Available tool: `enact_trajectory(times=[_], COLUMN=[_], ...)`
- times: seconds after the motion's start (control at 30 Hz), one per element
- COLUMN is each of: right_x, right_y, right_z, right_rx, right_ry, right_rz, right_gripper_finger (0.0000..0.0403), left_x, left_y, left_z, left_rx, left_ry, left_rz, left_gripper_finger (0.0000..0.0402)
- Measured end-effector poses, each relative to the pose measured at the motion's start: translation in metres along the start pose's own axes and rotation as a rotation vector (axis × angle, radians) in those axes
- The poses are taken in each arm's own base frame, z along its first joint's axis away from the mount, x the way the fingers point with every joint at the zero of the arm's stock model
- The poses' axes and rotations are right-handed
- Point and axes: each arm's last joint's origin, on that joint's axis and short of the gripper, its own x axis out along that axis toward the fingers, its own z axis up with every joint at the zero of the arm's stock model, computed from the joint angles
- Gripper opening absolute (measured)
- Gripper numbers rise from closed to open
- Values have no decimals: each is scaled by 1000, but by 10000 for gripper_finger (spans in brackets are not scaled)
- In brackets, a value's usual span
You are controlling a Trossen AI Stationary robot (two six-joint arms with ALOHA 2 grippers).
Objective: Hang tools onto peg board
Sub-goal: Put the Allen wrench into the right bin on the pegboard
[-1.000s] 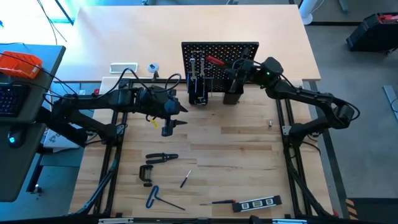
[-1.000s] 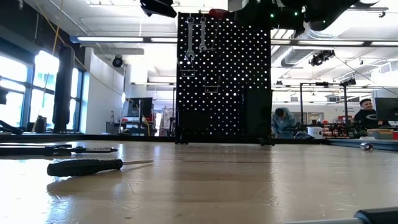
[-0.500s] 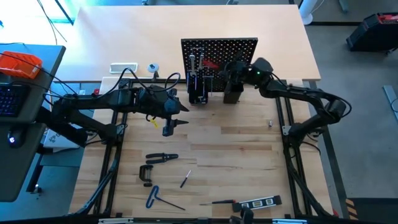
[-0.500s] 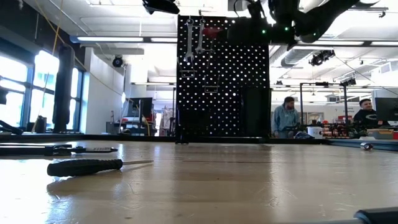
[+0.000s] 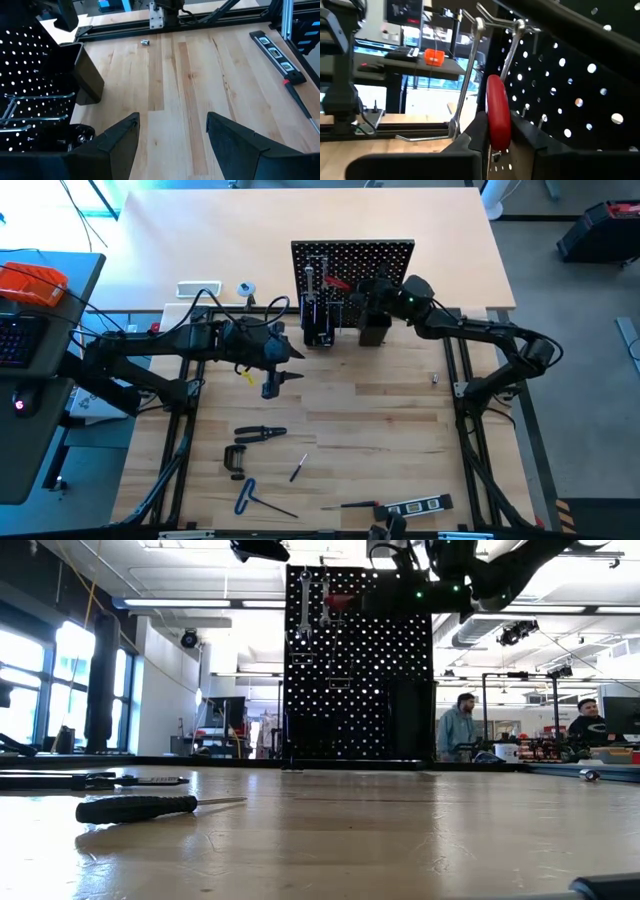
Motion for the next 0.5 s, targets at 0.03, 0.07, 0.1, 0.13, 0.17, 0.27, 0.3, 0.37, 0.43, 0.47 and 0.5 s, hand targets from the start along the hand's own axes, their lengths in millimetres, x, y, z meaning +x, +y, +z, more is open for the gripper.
enact_trajectory(times=[0.03, 0.07, 0.1, 0.13, 0.17, 0.27, 0.3, 0.37, 0.43, 0.47, 0.5], right_x=[0, 1, 1, 1, 2, 3, 3, 4, 4, 5, 5], right_y=[1, 2, 3, 4, 6, 11, 13, 16, 19, 20, 21], right_z=[0, 0, 0, 0, 0, 1, 1, 1, 1, 2, 2], right_rx=[0, 1, 1, -1, -7, -26, -29, -35, -36, -36, -37], right_ry=[4, 6, 8, 10, 14, 30, 36, 43, 48, 50, 52], right_rz=[-5, -5, -12, -20, -31, -68, -77, -94, -113, -121, -133], right_gripper_finger=[44, 44, 44, 44, 44, 45, 46, 47, 47, 47, 47], left_x=[0, 0, 0, 0, 0, 0, 0, 0, 0, 0, 0], left_y=[0, 0, 0, 0, 0, 0, 0, 0, 0, 0, 0], left_z=[0, 0, 0, 0, 0, 0, 0, 0, 0, 0, 0], left_rx=[0, 0, 0, 0, 0, 0, 0, 0, 0, 0, 0], left_ry=[-1, -1, -2, -3, -3, -3, -3, -3, -3, -3, -3], left_rz=[0, 0, 0, 0, 0, 0, 0, 0, 0, 0, 0], left_gripper_finger=[222, 222, 222, 222, 222, 222, 222, 222, 222, 222, 222])
